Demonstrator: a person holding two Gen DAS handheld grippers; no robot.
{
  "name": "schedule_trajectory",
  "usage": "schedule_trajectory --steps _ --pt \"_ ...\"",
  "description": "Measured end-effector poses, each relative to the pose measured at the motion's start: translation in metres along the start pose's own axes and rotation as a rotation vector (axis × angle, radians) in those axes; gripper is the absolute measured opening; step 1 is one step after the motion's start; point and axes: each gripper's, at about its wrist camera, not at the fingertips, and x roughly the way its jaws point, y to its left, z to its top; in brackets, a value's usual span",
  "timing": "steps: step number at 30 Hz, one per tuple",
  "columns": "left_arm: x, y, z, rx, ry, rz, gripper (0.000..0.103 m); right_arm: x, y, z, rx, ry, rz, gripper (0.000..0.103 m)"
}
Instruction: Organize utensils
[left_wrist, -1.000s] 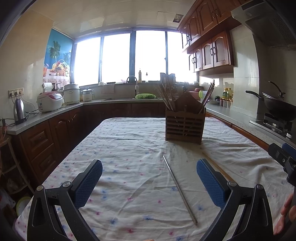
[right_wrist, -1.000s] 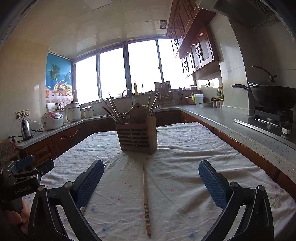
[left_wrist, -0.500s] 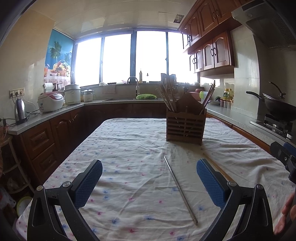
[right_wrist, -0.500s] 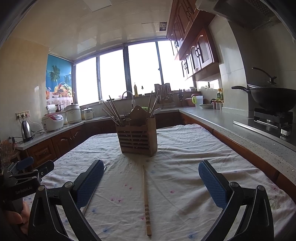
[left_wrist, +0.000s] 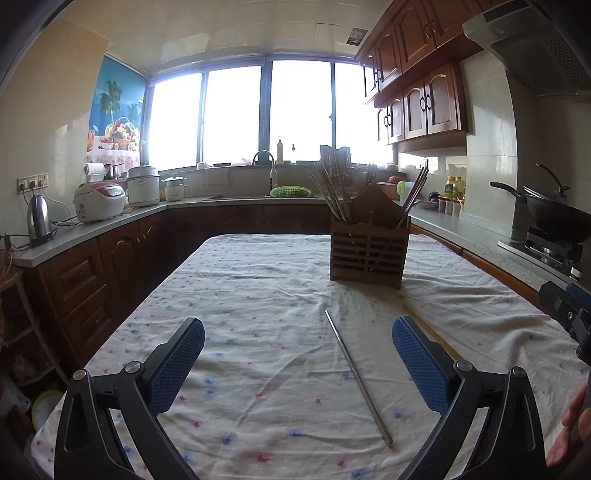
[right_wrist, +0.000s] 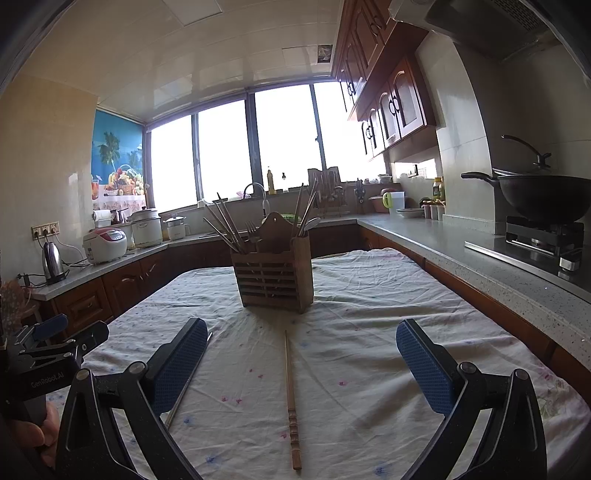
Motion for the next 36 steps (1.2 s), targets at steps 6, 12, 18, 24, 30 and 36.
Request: schedule_trajectory --steps 6,12,18,24,30,36 --pt "-0.0010 -0.0026 0.0000 0.003 0.002 -0.005 0.102 -0.0002 -0.0003 0.0004 0.001 -0.001 0.000 0.103" --pt "-0.0032 -0.0047 0.0009 0.008 -0.003 -0.008 0.102 -0.0017 -0.0015 0.0030 0.004 -0.004 -0.002 0.103" --pt "-0.0044 -0.0068 0.0007 0.008 -0.003 -0.010 0.102 -0.0019 -0.0019 0.0034 0.005 -0.005 -0.002 0.103" --pt "-0.0051 -0.0071 0.0008 0.008 -0.002 -0.012 0.102 -0.0030 -0.0023 0.0060 0.006 -0.006 -0.006 0.103" --pt "-0.0053 -0.0081 0.0008 0.008 -0.002 -0.013 0.102 -0.0033 -0.0025 0.0064 0.006 -0.007 -0.007 0.103" --pt "-0.0055 -0.0083 0.0007 0.006 -0.003 -0.013 0.102 -0.0033 -0.0028 0.0067 0.008 -0.007 -0.006 0.103"
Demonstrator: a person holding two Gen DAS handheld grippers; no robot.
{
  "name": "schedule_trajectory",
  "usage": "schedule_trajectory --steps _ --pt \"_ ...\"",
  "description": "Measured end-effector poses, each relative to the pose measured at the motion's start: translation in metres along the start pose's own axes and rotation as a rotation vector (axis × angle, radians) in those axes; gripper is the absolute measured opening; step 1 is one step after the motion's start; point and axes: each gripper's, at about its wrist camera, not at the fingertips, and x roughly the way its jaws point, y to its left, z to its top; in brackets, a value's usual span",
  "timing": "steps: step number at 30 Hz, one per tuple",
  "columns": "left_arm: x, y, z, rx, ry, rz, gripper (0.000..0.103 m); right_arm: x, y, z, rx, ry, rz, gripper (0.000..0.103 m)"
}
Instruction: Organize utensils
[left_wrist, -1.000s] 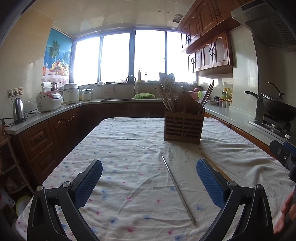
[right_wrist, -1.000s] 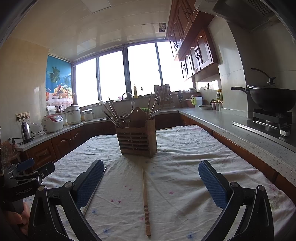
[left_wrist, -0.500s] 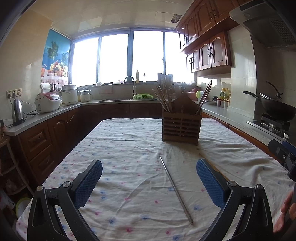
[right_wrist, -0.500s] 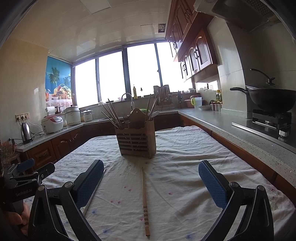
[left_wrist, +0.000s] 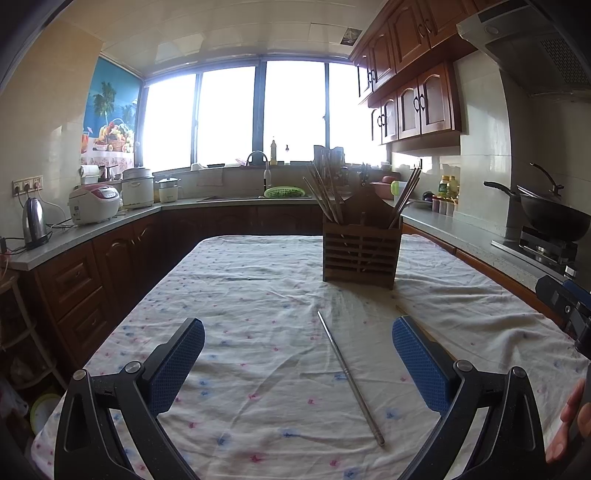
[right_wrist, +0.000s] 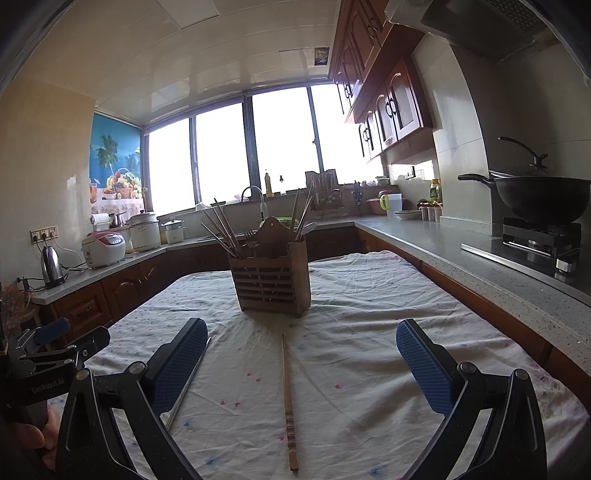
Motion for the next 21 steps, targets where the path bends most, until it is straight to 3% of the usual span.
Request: schedule_trajectory --steps 21 --pt "0.0066 -0.0016 0.0074 -0.013 0.021 -0.015 0.102 0.0055 0.0037 0.0046 0.015 0.022 0.002 0.103"
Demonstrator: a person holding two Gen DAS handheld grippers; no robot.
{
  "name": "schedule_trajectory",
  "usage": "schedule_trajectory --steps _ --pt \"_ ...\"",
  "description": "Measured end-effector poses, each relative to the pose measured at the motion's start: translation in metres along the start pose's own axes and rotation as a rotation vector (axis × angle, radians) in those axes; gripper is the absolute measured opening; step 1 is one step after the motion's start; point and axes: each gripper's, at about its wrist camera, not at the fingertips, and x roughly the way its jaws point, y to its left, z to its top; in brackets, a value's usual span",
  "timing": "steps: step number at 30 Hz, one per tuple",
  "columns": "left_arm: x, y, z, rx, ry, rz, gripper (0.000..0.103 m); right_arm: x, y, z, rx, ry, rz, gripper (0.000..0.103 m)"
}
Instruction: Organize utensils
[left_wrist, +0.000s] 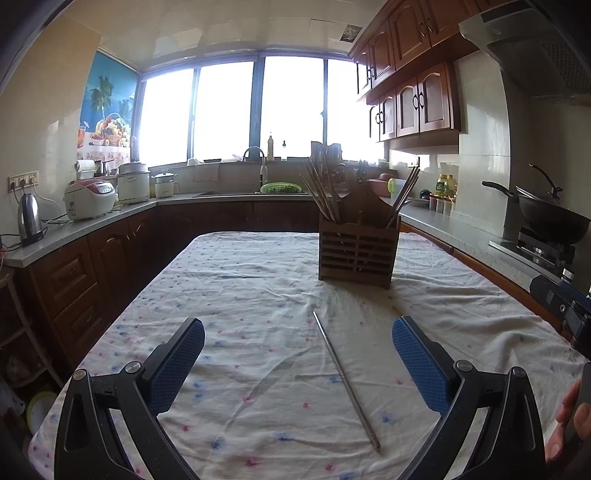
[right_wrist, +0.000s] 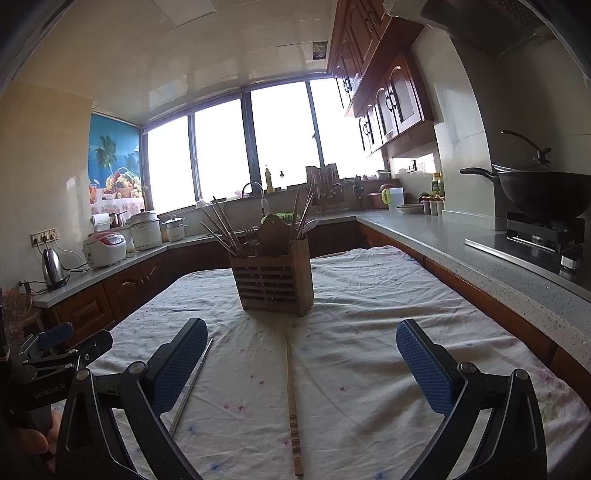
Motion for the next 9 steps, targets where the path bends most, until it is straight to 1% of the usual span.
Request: schedule_trajectory --steps 9 --pt "0.0022 -0.0030 0.0015 0.001 0.005 -0.004 0.102 0.0046 -0.0007 -0.0029 0.004 0.013 0.000 0.103"
